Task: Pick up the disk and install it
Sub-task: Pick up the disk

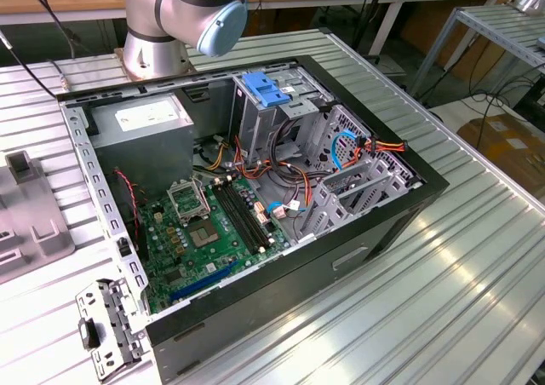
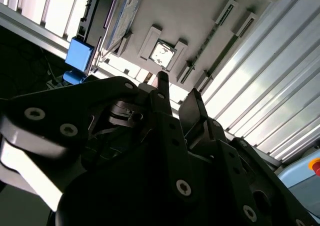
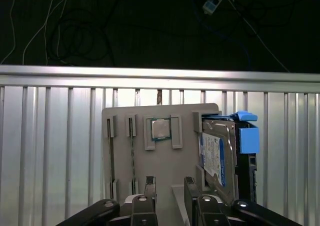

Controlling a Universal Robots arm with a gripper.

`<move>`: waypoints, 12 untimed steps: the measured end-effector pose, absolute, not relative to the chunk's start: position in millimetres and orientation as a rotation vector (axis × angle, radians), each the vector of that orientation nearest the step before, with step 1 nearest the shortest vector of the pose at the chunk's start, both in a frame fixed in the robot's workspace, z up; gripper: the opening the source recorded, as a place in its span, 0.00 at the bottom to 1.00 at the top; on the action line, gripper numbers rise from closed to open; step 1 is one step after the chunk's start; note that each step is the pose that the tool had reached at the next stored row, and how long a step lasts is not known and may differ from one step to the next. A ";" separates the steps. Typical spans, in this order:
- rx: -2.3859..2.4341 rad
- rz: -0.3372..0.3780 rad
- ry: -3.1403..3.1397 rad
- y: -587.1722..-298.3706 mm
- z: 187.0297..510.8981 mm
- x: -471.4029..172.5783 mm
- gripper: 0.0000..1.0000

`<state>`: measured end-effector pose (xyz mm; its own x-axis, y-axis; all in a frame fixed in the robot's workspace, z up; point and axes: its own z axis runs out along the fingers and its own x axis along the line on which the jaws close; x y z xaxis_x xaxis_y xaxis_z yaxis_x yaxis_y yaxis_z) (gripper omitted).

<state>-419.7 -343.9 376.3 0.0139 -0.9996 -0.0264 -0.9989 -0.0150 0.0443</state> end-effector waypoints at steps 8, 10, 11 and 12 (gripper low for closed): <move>2.228 -0.078 -2.196 -343.9 375.2 -420.8 0.36; 2.228 -0.079 -2.196 -343.9 375.0 -421.3 0.36; 2.228 -0.079 -2.196 -343.9 375.0 -421.5 0.36; 2.228 -0.079 -2.196 -343.9 374.9 -421.7 0.36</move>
<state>-421.7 -343.9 374.9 0.0139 -0.9995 -0.0271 -0.9989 -0.0151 0.0443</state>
